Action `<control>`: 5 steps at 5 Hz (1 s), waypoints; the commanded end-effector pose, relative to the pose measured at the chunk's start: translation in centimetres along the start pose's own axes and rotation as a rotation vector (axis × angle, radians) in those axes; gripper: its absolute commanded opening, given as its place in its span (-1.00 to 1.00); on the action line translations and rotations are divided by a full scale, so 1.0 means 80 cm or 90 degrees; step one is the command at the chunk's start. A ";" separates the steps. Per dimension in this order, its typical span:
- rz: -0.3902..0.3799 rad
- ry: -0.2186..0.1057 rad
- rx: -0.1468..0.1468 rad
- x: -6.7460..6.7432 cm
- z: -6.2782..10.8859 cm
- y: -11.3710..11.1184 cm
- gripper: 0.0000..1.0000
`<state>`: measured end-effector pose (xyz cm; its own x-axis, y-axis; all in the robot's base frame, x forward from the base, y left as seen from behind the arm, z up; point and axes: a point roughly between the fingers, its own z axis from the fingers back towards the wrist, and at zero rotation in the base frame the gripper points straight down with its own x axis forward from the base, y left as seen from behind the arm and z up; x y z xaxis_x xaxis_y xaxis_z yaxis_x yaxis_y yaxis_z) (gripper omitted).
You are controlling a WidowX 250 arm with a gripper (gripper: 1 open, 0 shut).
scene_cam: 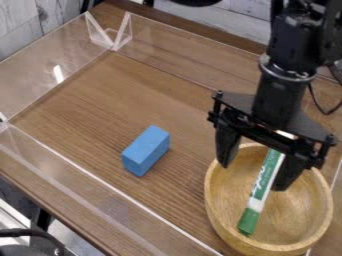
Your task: Remove the green marker from inside the brown bowl and put it on the table
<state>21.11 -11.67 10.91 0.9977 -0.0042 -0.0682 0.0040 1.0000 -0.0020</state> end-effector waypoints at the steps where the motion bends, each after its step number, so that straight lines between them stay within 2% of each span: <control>1: -0.007 -0.031 -0.013 0.001 0.010 -0.006 1.00; 3: -0.012 -0.025 -0.012 0.001 -0.005 -0.008 1.00; 5: -0.017 -0.027 -0.008 0.005 -0.021 -0.008 1.00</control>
<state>21.01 -11.94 8.37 0.9980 -0.0195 -0.0601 0.0196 0.9998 0.0002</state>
